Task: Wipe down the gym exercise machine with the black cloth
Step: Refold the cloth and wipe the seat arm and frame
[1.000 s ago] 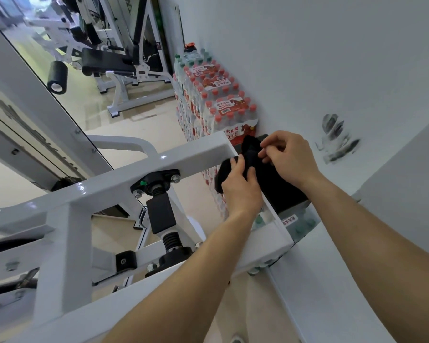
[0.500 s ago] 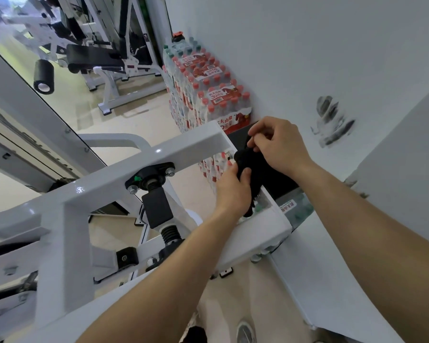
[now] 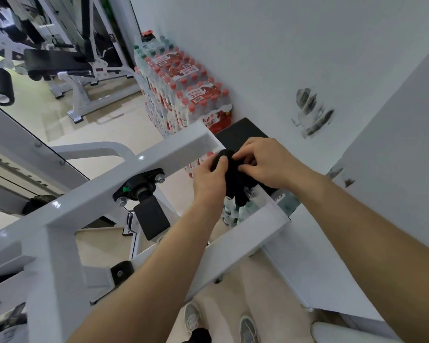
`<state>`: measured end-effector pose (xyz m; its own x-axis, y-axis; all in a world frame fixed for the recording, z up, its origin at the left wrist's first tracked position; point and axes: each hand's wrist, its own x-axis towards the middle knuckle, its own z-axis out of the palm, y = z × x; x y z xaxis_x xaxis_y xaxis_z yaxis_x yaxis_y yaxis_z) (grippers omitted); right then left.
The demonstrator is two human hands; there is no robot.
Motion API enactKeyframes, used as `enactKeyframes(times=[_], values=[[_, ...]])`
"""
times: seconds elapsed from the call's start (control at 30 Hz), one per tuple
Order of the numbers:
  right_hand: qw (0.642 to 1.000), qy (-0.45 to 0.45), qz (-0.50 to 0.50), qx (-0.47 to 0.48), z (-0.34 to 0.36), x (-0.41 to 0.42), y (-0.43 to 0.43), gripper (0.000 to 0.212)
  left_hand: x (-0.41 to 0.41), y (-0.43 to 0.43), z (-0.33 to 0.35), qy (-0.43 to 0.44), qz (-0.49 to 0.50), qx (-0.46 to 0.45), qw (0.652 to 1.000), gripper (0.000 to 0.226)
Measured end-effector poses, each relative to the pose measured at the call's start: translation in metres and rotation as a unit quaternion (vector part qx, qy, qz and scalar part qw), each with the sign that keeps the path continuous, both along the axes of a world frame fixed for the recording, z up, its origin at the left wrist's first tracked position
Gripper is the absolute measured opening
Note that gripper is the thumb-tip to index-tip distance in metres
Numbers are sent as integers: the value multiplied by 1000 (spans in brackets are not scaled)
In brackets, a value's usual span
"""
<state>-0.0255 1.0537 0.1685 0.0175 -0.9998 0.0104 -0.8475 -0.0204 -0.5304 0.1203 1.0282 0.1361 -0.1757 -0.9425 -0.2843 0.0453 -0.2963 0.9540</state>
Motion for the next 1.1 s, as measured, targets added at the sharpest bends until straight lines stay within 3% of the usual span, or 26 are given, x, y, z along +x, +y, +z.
enactKeyframes(times=[0.17, 0.3, 0.4, 0.47, 0.6, 0.73, 0.8, 0.9, 1.0, 1.1], values=[[992, -113, -52, 36, 8, 21, 6, 32, 7, 0, -4, 34, 10, 22, 999, 23], [999, -23, -38, -7, 4, 41, 2, 28, 25, -5, -4, 30, 40, 20, 999, 21], [997, 37, -48, -50, 4, 44, -7, 40, 41, -11, -1, 18, 46, 5, 999, 15], [999, -24, -12, -28, 6, 47, -12, 43, 50, -14, 2, 21, 51, -2, 998, 17], [990, -137, -12, -14, 8, 59, -19, 25, 64, -18, 8, 37, 72, -8, 997, 12], [983, -179, -9, -27, 9, 71, -24, 17, 67, -24, 8, 83, 113, 51, 989, 33], [973, -228, -6, -36, 11, 75, -25, 17, 69, -26, 7, 75, 97, 64, 990, 31], [956, -288, -7, -46, 13, 78, -24, 17, 73, -23, 11, 100, 9, 136, 986, 50], [974, -217, 1, -63, 9, 81, -23, 16, 73, -20, 18, 165, -32, 166, 972, 55], [995, -41, 9, -93, 4, 80, -20, 14, 69, -23, 17, 126, 12, 96, 987, 38]])
